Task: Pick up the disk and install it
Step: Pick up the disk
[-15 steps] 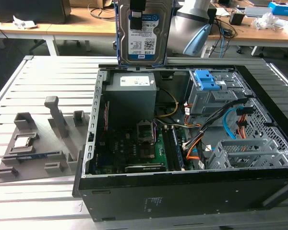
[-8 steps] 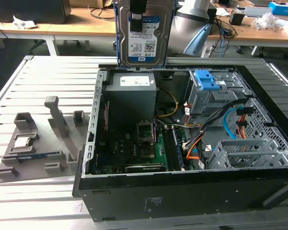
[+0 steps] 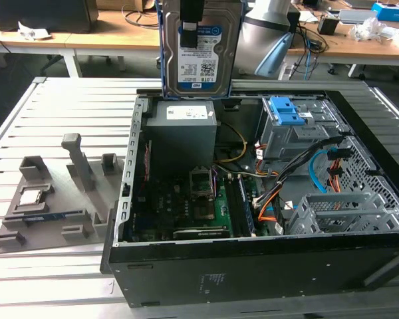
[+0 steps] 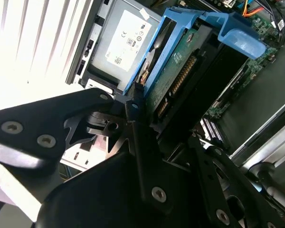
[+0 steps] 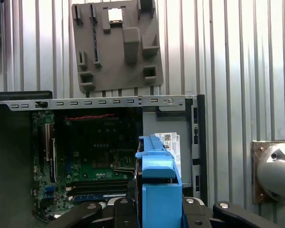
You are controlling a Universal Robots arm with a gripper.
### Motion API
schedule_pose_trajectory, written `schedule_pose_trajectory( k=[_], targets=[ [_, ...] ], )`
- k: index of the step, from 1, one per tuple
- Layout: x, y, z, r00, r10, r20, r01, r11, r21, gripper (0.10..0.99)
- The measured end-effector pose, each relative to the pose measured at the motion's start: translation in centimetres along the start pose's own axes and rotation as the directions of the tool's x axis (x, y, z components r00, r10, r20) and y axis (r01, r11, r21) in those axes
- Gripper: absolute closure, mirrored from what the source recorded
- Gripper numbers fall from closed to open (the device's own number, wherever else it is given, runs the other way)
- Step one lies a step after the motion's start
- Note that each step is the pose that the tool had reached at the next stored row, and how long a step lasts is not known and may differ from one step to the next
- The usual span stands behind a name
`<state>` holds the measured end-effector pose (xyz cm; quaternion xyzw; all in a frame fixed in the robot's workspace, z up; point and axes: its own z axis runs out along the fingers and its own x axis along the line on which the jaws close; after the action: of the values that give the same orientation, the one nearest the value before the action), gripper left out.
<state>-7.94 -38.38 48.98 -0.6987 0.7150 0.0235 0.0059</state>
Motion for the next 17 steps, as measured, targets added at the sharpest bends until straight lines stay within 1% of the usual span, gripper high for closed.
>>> schedule_pose_trajectory(
  k=[5,12,17],
  targets=[
    [0.64,-0.02,-0.02,1.0000,0.000,0.0000,0.000,1.0000,0.000,0.722],
    [1.80,-0.05,-0.07,1.0000,0.000,0.0000,0.000,1.0000,0.000,0.722],
    [2.42,-0.08,-0.09,1.0000,0.000,0.0000,0.000,1.0000,0.000,0.722]
  ],
)
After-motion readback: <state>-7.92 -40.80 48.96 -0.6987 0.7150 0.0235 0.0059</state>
